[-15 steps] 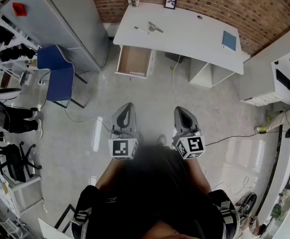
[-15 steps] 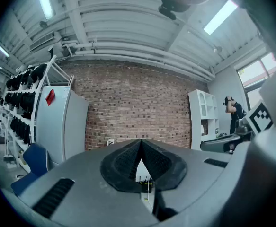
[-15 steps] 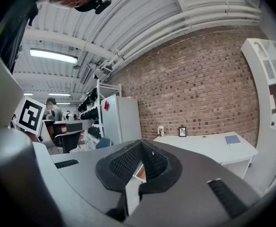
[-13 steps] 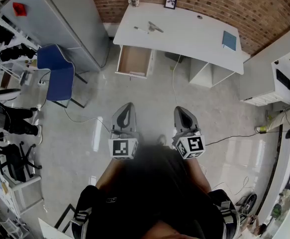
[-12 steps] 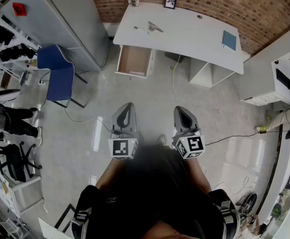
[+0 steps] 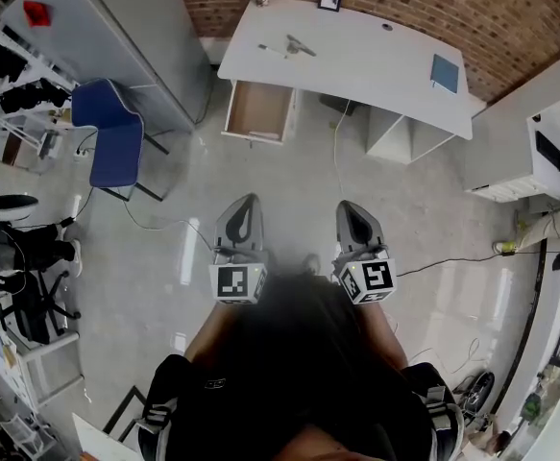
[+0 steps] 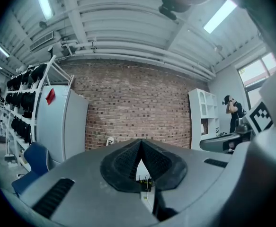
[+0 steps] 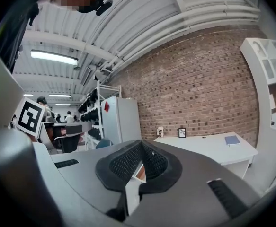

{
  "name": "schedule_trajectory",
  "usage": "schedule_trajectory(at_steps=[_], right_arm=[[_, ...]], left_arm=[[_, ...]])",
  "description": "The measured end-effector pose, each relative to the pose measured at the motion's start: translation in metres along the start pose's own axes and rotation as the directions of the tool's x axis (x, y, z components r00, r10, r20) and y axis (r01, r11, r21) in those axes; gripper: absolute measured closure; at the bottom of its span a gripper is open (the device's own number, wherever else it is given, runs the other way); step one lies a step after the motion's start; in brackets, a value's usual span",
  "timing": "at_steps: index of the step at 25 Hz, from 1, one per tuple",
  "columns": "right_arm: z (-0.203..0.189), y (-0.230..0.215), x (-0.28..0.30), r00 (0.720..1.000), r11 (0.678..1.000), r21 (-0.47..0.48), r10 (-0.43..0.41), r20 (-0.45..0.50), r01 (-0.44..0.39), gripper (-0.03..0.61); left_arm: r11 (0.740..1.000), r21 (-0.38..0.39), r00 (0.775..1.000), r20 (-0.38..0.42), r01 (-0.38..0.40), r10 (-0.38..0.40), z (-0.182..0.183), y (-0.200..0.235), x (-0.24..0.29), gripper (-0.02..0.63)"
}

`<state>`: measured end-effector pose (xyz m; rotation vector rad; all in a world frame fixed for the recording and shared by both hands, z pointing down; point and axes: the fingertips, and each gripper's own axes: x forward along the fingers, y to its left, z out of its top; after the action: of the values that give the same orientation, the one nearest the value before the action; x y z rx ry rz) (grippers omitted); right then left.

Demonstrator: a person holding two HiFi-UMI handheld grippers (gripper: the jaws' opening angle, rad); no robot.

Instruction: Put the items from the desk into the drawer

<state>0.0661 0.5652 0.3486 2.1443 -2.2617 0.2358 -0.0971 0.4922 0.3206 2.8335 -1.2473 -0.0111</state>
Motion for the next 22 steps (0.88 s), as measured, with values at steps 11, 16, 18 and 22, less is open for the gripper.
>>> schedule_trajectory(at_steps=[11,16,18,22], right_arm=[[-0.011,-0.027,-0.014,0.999,1.000,-0.014,0.025,-0.028,-0.025,0.570],[-0.021,-0.042,-0.018,0.996,0.998,-0.009,0.067,-0.058,-0.068,0.486],[-0.022,-0.048,-0.019,0.995,0.996,-0.012,0.085,-0.060,-0.086,0.486],[-0.025,-0.057,-0.016,0.992,0.994,-0.014,0.105,-0.065,-0.106,0.479]], left_arm=[[1.000,0.002,1.000,-0.012,-0.028,0.028,-0.005,-0.030,0.005,0.617],[0.998,-0.002,0.998,-0.016,-0.056,0.056,-0.006,-0.048,0.008,0.617],[0.998,0.002,0.998,-0.015,-0.069,0.069,-0.008,-0.053,0.008,0.618],[0.996,0.001,0.995,-0.020,-0.095,0.095,-0.010,-0.059,0.009,0.618]])
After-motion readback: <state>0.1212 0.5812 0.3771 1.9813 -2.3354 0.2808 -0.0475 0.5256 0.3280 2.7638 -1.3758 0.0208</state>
